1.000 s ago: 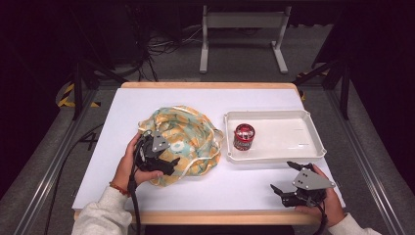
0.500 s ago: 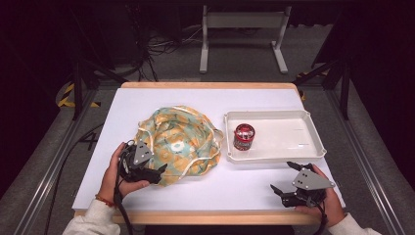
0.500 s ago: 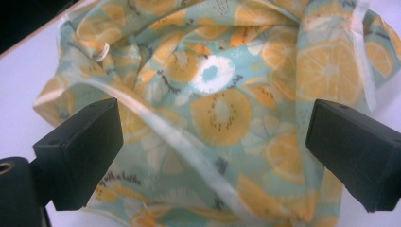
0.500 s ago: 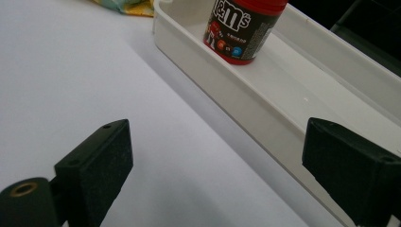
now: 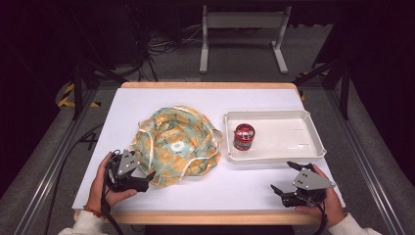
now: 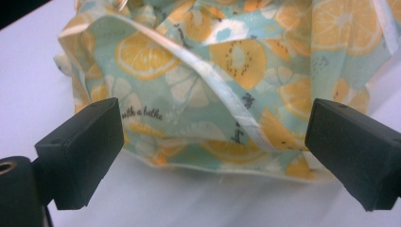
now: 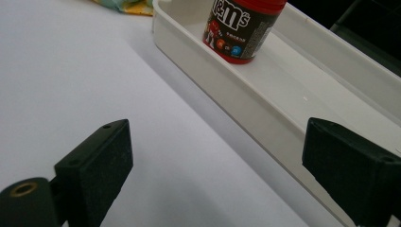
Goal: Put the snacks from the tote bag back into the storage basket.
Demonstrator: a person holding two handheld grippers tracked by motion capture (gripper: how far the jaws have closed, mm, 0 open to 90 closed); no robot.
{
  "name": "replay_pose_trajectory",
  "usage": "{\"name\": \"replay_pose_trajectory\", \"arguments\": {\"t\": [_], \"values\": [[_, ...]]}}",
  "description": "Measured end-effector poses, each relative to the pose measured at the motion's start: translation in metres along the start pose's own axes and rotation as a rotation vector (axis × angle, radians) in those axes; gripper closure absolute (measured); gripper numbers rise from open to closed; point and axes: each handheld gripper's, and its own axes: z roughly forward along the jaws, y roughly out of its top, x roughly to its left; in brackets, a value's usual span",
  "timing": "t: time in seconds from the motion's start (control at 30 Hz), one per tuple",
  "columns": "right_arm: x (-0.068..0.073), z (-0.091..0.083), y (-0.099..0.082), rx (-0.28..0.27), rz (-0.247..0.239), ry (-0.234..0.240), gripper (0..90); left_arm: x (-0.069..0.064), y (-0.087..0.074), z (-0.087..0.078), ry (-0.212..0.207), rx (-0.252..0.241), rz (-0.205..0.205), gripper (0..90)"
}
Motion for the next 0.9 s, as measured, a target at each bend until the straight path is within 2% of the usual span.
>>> {"name": "replay_pose_trajectory", "arguments": {"t": [0.17,0.23,0.3,0.47,0.57,0.9], "values": [[0.000,0.000,0.000,0.000,0.000,0.000,10.1,0.002,-0.011,-0.003,-0.003,-0.001,-0.026,5.9],[0.000,0.000,0.000,-0.001,-0.001,-0.001,10.1,0.002,-0.015,-0.005,0.007,-0.019,-0.041,5.6],[0.000,0.000,0.000,0.000,-0.001,-0.001,10.1,0.002,-0.017,-0.009,-0.016,-0.036,-0.058,5.7],[-0.001,0.000,0.000,-0.001,-0.002,-0.002,10.1,0.000,-0.027,-0.010,-0.007,-0.036,-0.077,5.4],[0.000,0.000,0.000,-0.001,-0.004,-0.001,10.1,0.001,-0.033,-0.009,-0.019,-0.049,-0.106,5.4],[-0.001,0.000,0.000,-0.003,-0.007,-0.002,10.1,0.000,-0.036,-0.007,-0.011,-0.047,-0.110,5.4]]}}
